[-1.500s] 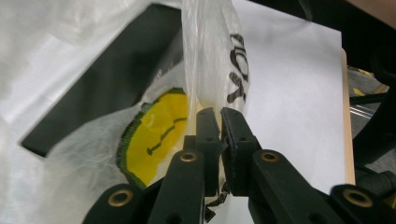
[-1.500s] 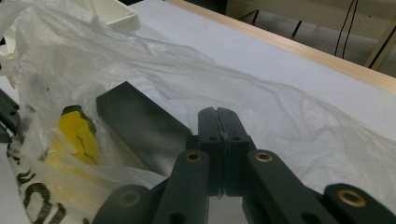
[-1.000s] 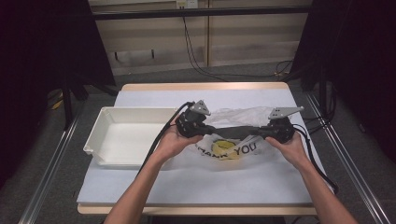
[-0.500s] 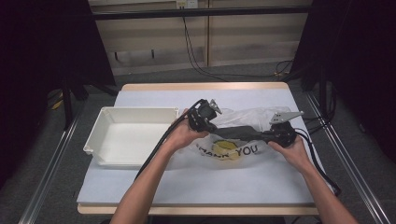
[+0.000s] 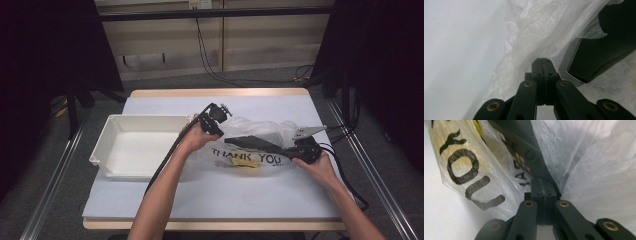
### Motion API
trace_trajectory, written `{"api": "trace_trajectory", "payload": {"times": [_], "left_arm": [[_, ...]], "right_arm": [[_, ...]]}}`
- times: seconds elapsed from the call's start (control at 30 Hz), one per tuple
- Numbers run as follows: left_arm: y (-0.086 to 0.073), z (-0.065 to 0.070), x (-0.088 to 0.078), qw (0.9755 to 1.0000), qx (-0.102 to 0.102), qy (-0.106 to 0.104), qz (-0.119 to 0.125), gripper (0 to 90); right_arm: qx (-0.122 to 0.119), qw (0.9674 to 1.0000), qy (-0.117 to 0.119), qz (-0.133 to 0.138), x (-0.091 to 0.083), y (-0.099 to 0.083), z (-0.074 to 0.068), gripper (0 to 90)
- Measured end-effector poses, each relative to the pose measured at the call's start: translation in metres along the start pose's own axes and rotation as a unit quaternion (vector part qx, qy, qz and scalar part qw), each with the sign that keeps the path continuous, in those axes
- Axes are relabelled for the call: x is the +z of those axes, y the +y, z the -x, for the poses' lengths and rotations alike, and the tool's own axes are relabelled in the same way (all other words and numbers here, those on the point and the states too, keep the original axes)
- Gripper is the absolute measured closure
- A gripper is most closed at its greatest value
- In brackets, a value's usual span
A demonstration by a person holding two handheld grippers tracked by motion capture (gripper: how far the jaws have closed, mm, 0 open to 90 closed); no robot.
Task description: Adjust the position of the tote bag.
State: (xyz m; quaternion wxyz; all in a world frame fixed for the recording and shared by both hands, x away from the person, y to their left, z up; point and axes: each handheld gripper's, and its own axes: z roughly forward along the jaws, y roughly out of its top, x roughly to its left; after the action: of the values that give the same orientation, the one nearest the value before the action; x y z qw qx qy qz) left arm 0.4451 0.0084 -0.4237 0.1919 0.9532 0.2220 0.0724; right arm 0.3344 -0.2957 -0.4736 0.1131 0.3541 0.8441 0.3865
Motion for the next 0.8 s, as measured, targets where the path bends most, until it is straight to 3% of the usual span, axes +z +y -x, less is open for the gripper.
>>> {"api": "trace_trajectory", "payload": {"times": [0.07, 0.13, 0.17, 0.33, 0.43, 0.47, 0.53, 0.67, 0.8], "left_arm": [[0.001, -0.001, 0.002, 0.9999, 0.007, -0.002, -0.008, 90.0], [0.002, -0.002, 0.006, 1.0000, -0.002, -0.004, -0.007, 90.0], [0.003, -0.001, 0.009, 0.9999, -0.001, 0.004, -0.017, 90.0], [0.003, 0.003, 0.024, 0.9986, 0.003, 0.003, -0.052, 90.0], [0.004, 0.003, 0.025, 0.9982, 0.008, -0.001, -0.059, 90.0], [0.006, 0.002, 0.029, 0.9970, 0.009, 0.000, -0.077, 90.0], [0.006, 0.003, 0.031, 0.9975, -0.003, -0.001, -0.071, 90.0], [0.007, 0.002, 0.033, 0.9964, 0.006, -0.002, -0.084, 90.0], [0.007, 0.004, 0.033, 0.9966, 0.008, 0.003, -0.082, 90.0]], "right_arm": [[0.002, 1.0000, 0.003, -0.001, 0.001, -0.002, 0.000, 90.0], [0.002, 1.0000, 0.002, -0.009, 0.002, -0.005, 0.000, 90.0], [0.004, 0.9999, 0.001, -0.011, 0.003, -0.008, 0.000, 90.0], [-0.003, 0.9998, 0.003, -0.019, 0.001, -0.012, -0.002, 90.0], [-0.005, 0.9997, 0.005, -0.022, 0.001, -0.012, -0.003, 90.0], [-0.006, 0.9997, 0.006, -0.023, 0.000, -0.012, -0.003, 90.0], [-0.007, 0.9997, 0.007, -0.024, 0.000, -0.012, -0.003, 90.0], [-0.008, 0.9994, 0.008, -0.033, -0.003, -0.013, -0.005, 90.0], [-0.011, 0.9992, 0.012, -0.036, -0.005, -0.014, -0.006, 90.0]]}}
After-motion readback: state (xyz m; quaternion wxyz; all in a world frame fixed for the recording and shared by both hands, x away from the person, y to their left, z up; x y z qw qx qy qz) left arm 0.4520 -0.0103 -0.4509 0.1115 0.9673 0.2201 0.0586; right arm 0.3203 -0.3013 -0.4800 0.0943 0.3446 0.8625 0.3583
